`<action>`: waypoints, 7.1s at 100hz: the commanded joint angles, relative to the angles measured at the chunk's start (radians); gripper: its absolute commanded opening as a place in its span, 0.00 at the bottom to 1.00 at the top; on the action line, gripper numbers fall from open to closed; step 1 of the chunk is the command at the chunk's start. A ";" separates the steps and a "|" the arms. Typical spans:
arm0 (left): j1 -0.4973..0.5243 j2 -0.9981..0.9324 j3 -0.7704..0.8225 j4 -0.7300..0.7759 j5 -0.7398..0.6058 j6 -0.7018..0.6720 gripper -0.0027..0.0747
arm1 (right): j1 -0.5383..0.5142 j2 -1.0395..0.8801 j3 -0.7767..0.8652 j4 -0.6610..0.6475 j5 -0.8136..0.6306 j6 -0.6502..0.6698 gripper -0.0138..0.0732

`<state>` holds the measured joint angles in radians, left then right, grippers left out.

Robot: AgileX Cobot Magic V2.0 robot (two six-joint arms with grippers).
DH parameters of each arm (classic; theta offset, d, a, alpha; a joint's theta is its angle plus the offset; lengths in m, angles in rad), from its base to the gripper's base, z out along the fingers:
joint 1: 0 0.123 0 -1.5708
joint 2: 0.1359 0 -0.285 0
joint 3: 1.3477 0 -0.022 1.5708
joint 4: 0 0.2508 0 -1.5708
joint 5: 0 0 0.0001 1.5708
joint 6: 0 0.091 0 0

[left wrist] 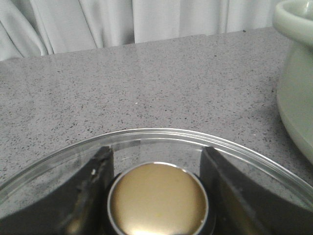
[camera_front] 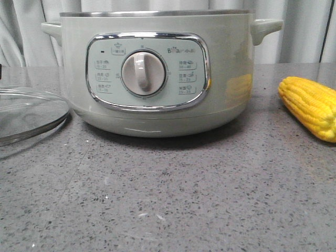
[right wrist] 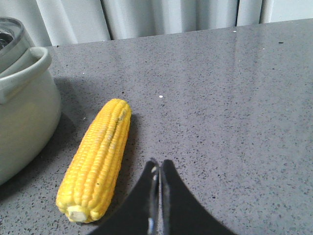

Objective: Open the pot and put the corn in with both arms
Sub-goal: 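Lower the glass lid onto the table beside the pot, left gripper, then lower the right gripper onto the yellow corn cob and grasp it, then lift the corn cob and carry it over the open pot, right gripper, then lower the corn cob into the pot and open the right gripper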

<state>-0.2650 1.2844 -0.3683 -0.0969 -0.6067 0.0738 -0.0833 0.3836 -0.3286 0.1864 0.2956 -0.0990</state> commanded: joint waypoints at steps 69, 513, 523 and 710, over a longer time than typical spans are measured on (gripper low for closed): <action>-0.003 0.051 -0.031 0.003 -0.045 -0.048 0.43 | 0.003 0.013 -0.029 0.002 -0.080 -0.005 0.09; -0.003 -0.428 -0.031 0.003 0.028 -0.053 0.60 | 0.491 1.131 -1.179 0.243 0.376 -0.026 0.54; -0.003 -0.428 -0.031 0.003 0.028 -0.053 0.60 | 0.491 1.131 -1.179 0.243 0.376 -0.026 0.58; -0.003 -0.898 -0.031 -0.020 0.566 -0.053 0.01 | 0.478 0.813 -1.044 0.077 0.538 -0.026 0.15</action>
<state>-0.2650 0.4168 -0.3715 -0.0961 -0.0673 0.0209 0.4034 1.2876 -1.4032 0.2750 0.9173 -0.1118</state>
